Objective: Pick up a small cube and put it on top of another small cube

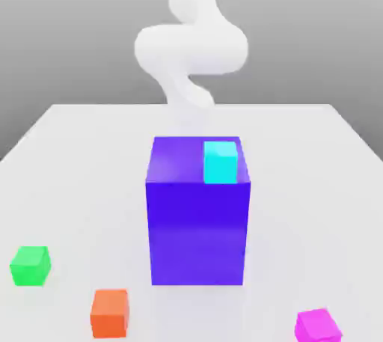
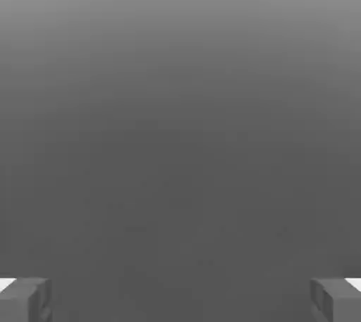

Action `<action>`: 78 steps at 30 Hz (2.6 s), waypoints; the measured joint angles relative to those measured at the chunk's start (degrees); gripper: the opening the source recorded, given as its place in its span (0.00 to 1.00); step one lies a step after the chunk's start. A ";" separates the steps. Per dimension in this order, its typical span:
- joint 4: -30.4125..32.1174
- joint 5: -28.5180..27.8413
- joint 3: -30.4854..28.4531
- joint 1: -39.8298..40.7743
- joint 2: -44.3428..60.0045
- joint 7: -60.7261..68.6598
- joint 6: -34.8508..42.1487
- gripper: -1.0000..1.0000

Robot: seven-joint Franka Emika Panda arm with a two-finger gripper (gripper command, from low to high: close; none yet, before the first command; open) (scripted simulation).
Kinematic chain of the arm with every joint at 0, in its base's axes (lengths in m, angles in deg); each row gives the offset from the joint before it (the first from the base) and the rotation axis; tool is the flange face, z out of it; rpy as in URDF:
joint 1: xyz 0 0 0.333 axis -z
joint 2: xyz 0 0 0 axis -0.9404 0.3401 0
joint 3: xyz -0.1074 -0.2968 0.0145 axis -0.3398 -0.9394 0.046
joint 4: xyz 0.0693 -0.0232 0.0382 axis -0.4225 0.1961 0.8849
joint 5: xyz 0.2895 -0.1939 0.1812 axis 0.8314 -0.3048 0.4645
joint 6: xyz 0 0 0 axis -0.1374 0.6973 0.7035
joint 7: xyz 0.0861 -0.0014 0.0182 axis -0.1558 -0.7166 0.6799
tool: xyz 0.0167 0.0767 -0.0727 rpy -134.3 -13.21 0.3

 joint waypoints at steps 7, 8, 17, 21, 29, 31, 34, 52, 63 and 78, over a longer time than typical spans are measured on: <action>-0.26 -4.32 5.97 1.83 14.87 -4.95 -3.97 0.50; -0.31 -5.01 6.73 1.99 16.96 -5.69 -4.48 0.50; -0.65 -11.10 11.70 1.51 35.71 -12.39 -9.40 0.50; -0.77 -12.87 12.57 -0.12 43.89 -14.70 -11.68 0.50; -0.77 -12.48 14.40 -2.93 59.38 -16.60 -16.90 0.50; -1.16 -12.84 14.19 -3.81 63.29 -17.22 -18.99 0.50; -2.52 -15.35 11.49 -6.16 69.56 -19.17 -23.49 0.50; -0.05 -8.45 7.00 0.12 60.69 -26.87 -15.84 0.00; 5.95 -1.17 -8.12 9.31 53.56 -51.69 -15.15 0.00; 12.54 12.40 -17.99 20.86 55.56 -72.05 -25.19 1.00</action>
